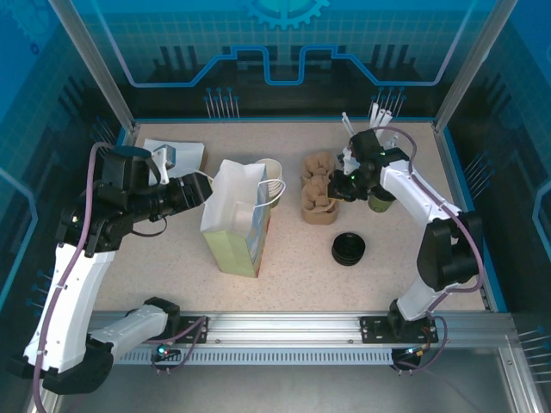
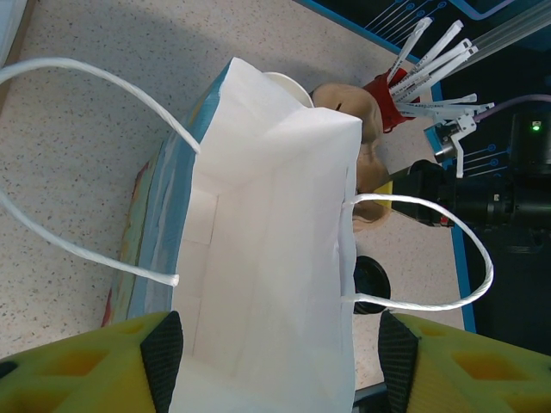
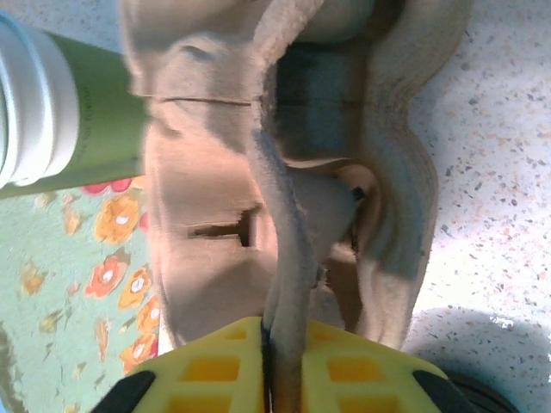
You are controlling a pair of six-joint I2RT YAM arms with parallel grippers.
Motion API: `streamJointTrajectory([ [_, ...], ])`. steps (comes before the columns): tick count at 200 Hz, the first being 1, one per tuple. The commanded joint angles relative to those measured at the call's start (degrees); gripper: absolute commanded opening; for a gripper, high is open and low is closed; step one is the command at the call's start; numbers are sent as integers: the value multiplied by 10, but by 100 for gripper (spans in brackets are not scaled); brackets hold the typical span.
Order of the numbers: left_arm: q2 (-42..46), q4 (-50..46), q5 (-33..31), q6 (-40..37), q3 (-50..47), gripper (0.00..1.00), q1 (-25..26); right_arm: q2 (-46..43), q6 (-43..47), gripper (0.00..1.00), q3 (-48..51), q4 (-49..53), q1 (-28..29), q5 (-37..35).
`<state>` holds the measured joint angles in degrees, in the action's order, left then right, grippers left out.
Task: Pack the takeout coffee
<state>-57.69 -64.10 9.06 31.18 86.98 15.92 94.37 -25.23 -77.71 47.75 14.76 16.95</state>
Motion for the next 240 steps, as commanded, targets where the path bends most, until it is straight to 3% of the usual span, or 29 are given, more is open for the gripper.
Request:
streamJointTrajectory([
  [1, 6, 15, 24, -5, 18, 65, 2, -32, -5, 10, -5, 3, 4, 9],
  [49, 12, 68, 89, 12, 18, 65, 2, -97, -24, 6, 13, -10, -14, 47],
  [102, 8, 241, 219, 71, -17, 65, 7, -209, -55, 6, 26, -62, -36, 95],
  [156, -41, 361, 241, 75, -4, 65, 54, -285, -93, 7, -7, -114, -43, 137],
  [240, -162, 400, 244, 48, 72, 65, 117, -321, -176, 7, -41, -182, -30, 198],
])
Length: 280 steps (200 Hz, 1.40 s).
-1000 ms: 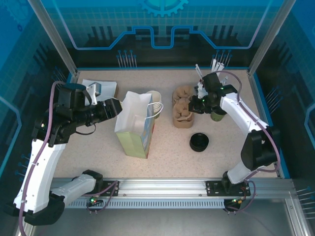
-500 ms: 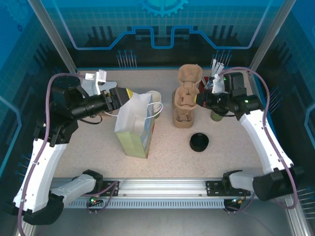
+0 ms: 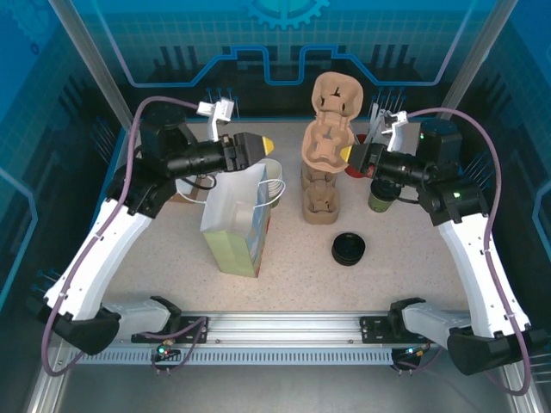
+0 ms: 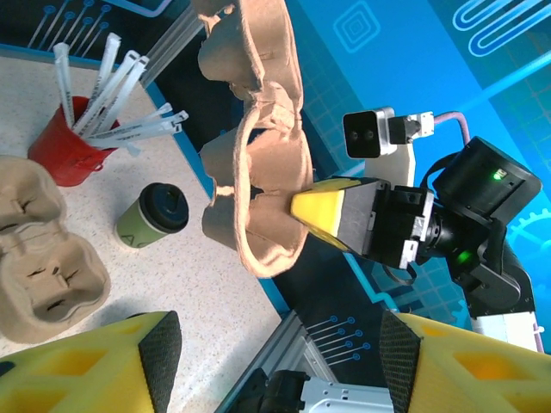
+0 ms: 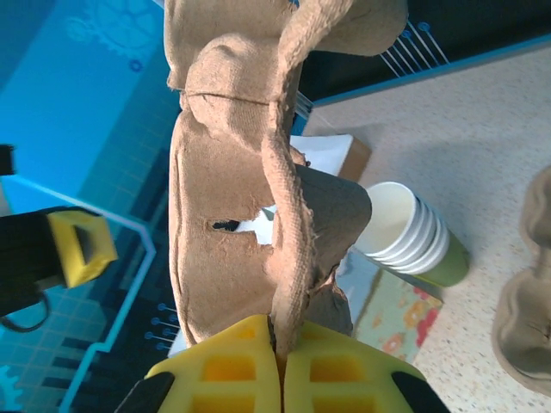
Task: Pack the takeout coffee
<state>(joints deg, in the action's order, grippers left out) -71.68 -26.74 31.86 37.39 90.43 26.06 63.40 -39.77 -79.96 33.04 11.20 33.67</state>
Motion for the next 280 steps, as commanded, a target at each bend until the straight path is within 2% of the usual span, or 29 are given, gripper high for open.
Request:
streamJointTrajectory([
  [1, -24, 27, 16, -14, 38, 65, 17, -12, -31, 7, -18, -35, 6, 31],
  [80, -94, 28, 9, -14, 80, 63, 48, -9, -43, 7, -35, -43, 40, 31],
  [102, -106, 29, 12, -13, 89, 57, 56, -3, -42, 7, -38, -44, 50, 30],
  [153, -111, 28, 10, -15, 95, 35, 61, 8, -31, 7, -39, -36, 59, 26],
  [219, -107, 14, 3, -25, 99, 17, 61, 9, -17, 9, -38, -23, 58, 23],
  [235, -105, 2, -5, -35, 100, 13, 63, 8, -3, 12, -40, -11, 58, 17],
  [251, -101, -29, -27, -57, 106, 10, 68, 4, 28, 25, -48, 18, 58, 1],
  [258, -101, -46, -40, -70, 111, 10, 71, 2, 46, 34, -54, 34, 58, -10],
  [272, -98, -80, -69, -94, 118, 9, 81, -7, 89, 40, -63, 66, 57, -38],
  [280, -96, -98, -87, -109, 121, 8, 88, -13, 113, 47, -65, 81, 57, -58],
])
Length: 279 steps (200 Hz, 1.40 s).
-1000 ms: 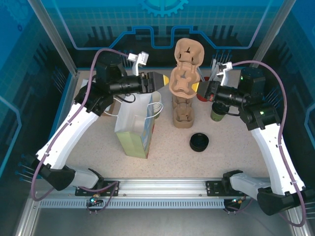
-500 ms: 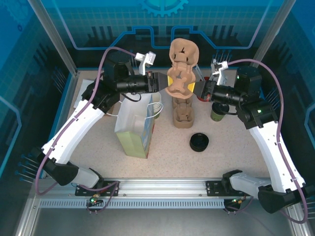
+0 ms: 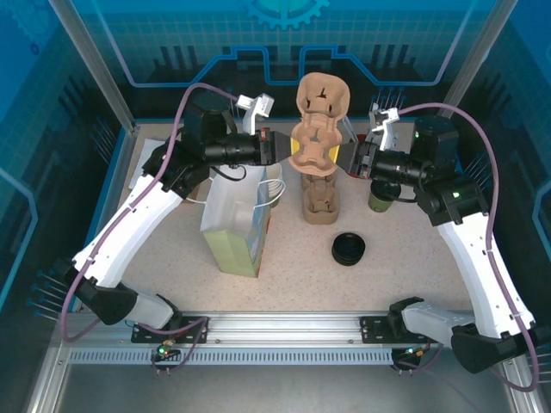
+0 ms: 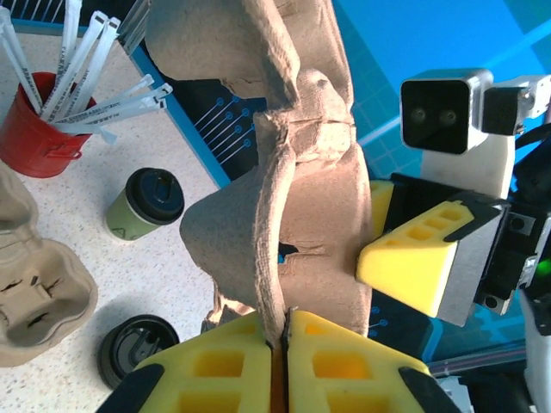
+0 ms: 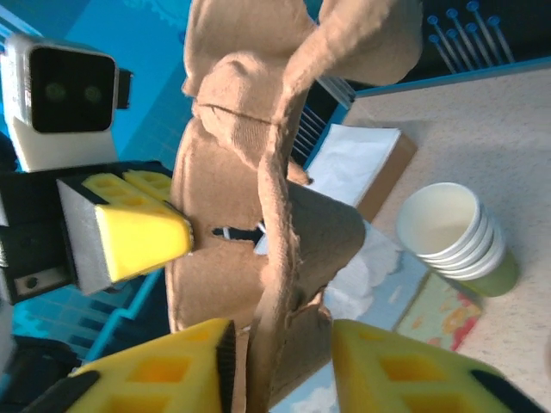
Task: Pack the takeout coffee
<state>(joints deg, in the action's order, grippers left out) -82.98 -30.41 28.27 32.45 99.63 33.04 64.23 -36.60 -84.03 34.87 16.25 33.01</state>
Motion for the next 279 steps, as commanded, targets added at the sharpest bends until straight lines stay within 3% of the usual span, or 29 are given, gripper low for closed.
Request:
streamJointTrajectory([
  [1, 17, -63, -54, -61, 29, 8, 19, -23, 84, 48, -25, 65, 7, -53],
  [34, 27, -114, -129, -102, 29, 6, 49, -53, 208, 70, -29, 116, 6, -118],
  [78, 37, -137, -225, -122, 7, 5, 101, -46, 399, 84, -93, 199, 6, -138],
  [123, 41, -122, -295, -122, -25, 5, 149, -9, 541, 84, -172, 261, 35, -196],
  [150, 52, -87, -299, -109, -58, 5, 161, 14, 618, 84, -209, 283, 73, -243],
  [185, 55, -74, -298, -106, -69, 6, 168, 46, 695, 84, -231, 300, 153, -368],
  [203, 52, -71, -295, -106, -69, 6, 170, 60, 715, 84, -233, 300, 180, -407],
  [279, 50, -68, -284, -114, -67, 6, 173, 112, 736, 82, -227, 289, 211, -435],
])
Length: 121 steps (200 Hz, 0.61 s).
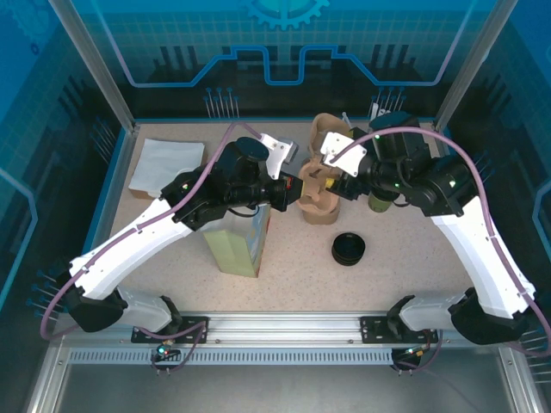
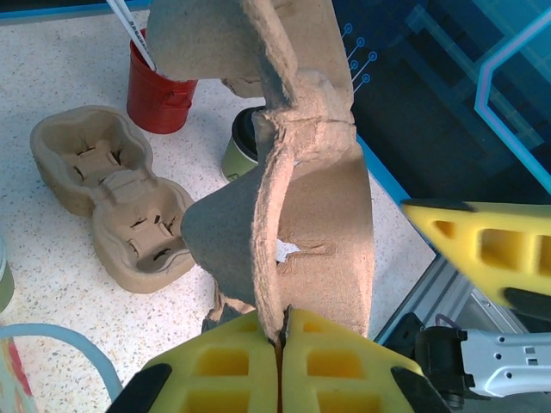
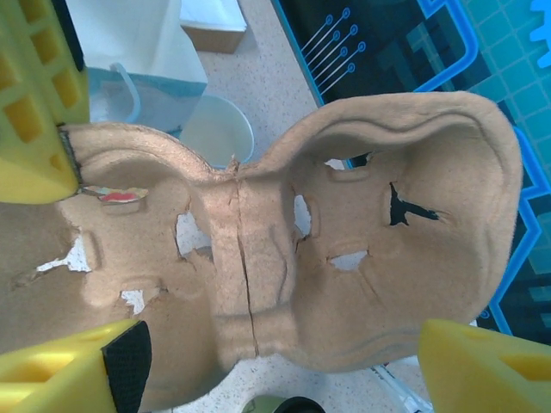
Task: Pack the takeout coffee
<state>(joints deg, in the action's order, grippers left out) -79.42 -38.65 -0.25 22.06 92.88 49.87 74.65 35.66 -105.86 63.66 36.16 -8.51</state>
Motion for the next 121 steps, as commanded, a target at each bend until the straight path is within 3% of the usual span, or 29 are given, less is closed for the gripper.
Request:
streamJointTrajectory([
  [1, 15, 15, 1, -9, 0, 6, 5, 8, 13, 82, -9, 1, 12, -20],
  [121, 4, 12, 13, -16, 18, 6, 5, 57, 3, 77, -11, -22, 15, 11],
])
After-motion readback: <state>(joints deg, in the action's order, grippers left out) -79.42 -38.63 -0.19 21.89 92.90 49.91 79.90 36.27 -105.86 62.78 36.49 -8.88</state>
